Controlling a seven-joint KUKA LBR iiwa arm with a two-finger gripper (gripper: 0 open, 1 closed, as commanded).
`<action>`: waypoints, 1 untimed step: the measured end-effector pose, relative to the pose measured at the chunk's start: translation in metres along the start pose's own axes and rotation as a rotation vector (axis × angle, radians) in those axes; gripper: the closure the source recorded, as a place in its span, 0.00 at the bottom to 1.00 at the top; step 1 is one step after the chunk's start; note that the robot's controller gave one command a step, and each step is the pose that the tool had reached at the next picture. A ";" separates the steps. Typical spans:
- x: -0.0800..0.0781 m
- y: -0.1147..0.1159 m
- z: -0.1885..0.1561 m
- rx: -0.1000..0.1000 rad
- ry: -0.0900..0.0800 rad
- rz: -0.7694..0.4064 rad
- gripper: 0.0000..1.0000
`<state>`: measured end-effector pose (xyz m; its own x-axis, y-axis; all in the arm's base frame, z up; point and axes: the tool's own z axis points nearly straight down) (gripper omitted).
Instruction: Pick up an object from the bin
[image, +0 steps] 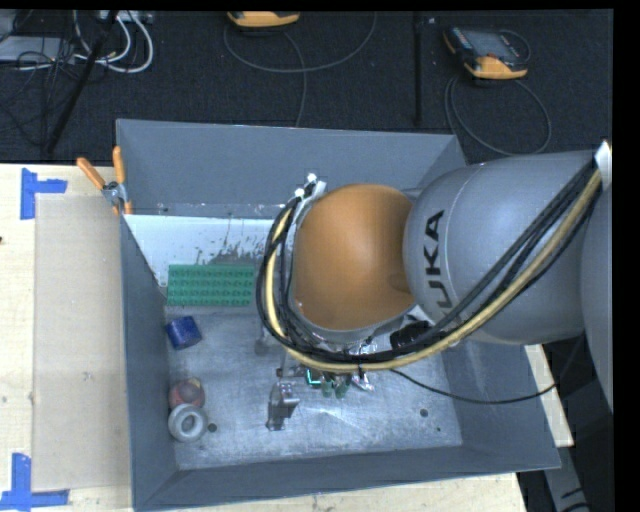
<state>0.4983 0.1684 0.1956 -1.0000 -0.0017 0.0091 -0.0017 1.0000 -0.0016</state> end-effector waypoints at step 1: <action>-0.009 0.061 0.125 0.001 -0.016 -0.197 0.00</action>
Offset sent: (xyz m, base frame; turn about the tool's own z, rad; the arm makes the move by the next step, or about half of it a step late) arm 0.0046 0.0621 -0.1256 -0.2012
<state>0.5060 0.2295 0.0706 -0.9802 -0.1979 -0.0067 -0.1979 0.9802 -0.0020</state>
